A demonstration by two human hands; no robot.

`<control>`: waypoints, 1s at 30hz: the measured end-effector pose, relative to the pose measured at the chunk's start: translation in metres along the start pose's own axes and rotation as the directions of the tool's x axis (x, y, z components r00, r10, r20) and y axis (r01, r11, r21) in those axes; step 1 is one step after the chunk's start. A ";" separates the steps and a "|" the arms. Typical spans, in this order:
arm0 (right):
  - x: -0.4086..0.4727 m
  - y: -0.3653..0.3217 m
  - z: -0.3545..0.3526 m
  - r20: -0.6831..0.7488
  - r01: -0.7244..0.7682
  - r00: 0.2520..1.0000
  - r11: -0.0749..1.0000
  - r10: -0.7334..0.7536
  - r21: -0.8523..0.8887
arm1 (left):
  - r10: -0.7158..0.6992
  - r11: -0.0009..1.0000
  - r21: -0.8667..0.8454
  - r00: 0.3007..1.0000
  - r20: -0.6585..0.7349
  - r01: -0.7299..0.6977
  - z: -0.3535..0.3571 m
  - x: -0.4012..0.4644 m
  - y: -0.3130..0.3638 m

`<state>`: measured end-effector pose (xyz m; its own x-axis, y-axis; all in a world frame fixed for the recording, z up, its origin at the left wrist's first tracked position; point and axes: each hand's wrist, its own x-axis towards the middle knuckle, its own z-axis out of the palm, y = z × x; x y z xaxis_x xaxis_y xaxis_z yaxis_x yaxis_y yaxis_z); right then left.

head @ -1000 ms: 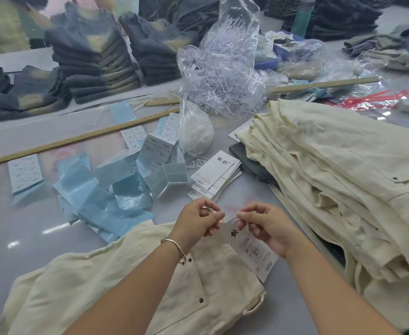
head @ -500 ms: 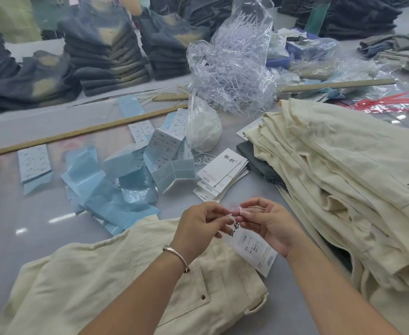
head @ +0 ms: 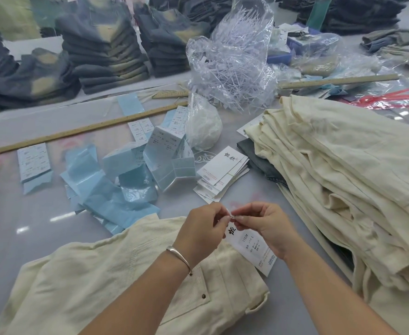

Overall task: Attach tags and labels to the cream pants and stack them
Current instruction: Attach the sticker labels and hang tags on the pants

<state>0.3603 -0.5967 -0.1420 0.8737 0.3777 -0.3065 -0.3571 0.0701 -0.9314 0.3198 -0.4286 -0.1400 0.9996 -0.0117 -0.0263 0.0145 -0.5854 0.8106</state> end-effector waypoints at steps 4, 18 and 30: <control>0.000 -0.001 0.001 -0.008 0.011 1.000 1.000 -0.012 -0.020 | 0.025 1.000 0.000 1.000 0.002 -0.025 -0.001 0.000 0.000; 0.001 0.003 -0.001 -0.014 0.037 0.999 0.999 -0.038 -0.028 | 0.015 1.000 0.000 1.000 0.008 -0.015 0.001 0.002 0.002; 0.000 0.005 -0.001 -0.041 0.096 0.994 0.989 -0.101 -0.111 | 0.061 0.993 0.100 0.997 0.038 -0.064 0.004 0.002 0.000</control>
<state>0.3583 -0.5971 -0.1471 0.9181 0.3304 -0.2189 -0.2329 0.0028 -0.9725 0.3217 -0.4320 -0.1427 0.9970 -0.0780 0.0006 -0.0522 -0.6618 0.7479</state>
